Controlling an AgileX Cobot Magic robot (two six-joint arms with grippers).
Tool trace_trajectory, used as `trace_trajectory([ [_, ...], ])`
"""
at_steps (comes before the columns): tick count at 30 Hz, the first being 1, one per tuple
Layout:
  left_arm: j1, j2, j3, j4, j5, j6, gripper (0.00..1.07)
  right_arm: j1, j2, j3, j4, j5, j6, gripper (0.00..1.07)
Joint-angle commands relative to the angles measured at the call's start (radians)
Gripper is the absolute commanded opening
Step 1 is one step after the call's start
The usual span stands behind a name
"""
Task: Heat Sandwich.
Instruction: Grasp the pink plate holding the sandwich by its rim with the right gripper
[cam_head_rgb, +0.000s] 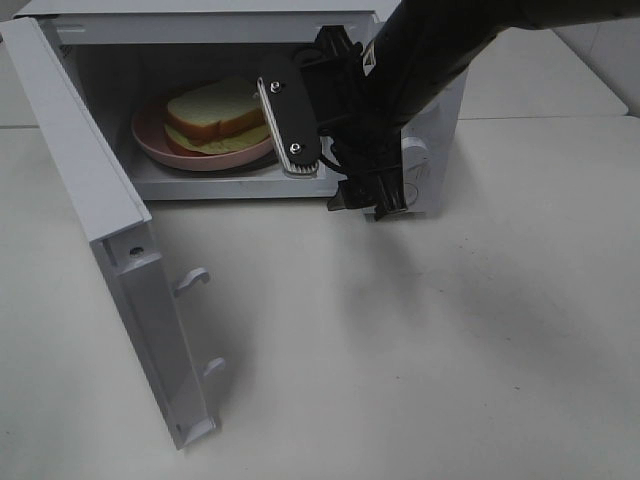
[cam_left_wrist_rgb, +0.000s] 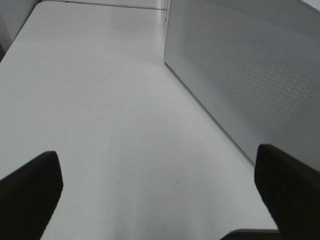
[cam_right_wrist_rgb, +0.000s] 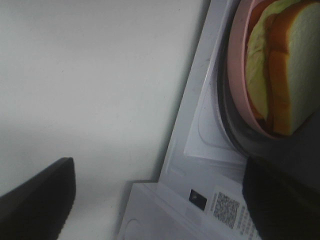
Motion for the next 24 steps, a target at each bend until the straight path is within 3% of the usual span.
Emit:
trace_trajectory([
  [1, 0.002, -0.005, 0.002, -0.008, -0.013, 0.0, 0.99, 0.0, 0.042, -0.045, 0.048, -0.022, -0.09, 0.87],
  [24, 0.002, -0.005, 0.002, -0.008, -0.013, 0.0, 0.99, 0.0, 0.293, -0.298, 0.098, -0.062, -0.151, 0.86],
])
